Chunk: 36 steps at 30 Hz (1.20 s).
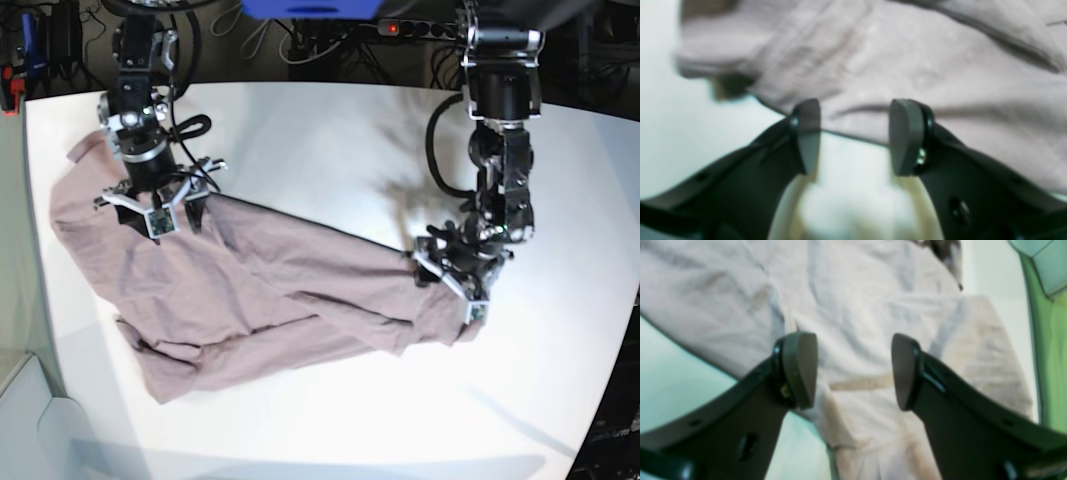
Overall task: Layout the t-shirt on the table in an organized manner, then fold the t-shirt properly
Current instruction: 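Grasp the shirt edge with the right gripper and hold the left gripper's edge, then pull the held shirt edges apart with both grippers to spread the shirt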
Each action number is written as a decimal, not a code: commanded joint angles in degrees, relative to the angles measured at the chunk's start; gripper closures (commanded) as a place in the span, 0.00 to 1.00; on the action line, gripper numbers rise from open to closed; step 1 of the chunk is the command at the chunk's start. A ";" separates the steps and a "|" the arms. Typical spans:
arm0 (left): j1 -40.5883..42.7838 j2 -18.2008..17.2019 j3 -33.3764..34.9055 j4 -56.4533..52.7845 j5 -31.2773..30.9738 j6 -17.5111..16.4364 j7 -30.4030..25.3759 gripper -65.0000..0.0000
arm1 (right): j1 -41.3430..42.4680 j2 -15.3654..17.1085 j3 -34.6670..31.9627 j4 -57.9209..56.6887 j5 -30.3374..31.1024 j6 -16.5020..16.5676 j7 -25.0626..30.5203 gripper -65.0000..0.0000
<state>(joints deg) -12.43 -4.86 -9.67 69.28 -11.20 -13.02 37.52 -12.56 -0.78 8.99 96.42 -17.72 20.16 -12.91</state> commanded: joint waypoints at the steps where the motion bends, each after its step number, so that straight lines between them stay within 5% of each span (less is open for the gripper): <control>1: -1.51 -0.10 0.05 2.07 -0.97 -0.21 -1.61 0.49 | 0.64 0.29 0.10 1.03 0.35 -0.25 1.70 0.45; 11: -8.37 0.78 0.31 -1.19 -0.53 -0.21 -2.04 0.49 | -0.06 0.20 0.10 1.82 0.35 -0.25 1.52 0.45; 21: -17.68 1.74 3.83 -24.40 -0.53 -0.30 -13.91 0.49 | -3.93 0.20 0.19 4.98 0.35 -0.25 1.52 0.45; 36: -17.77 1.74 6.11 -27.03 -0.53 -0.21 -17.87 0.49 | -4.98 0.12 1.69 4.98 0.35 -0.25 1.52 0.45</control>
<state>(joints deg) -28.29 -2.98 -3.53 41.39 -11.35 -13.08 20.73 -17.82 -0.82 10.55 100.27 -17.72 20.16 -12.84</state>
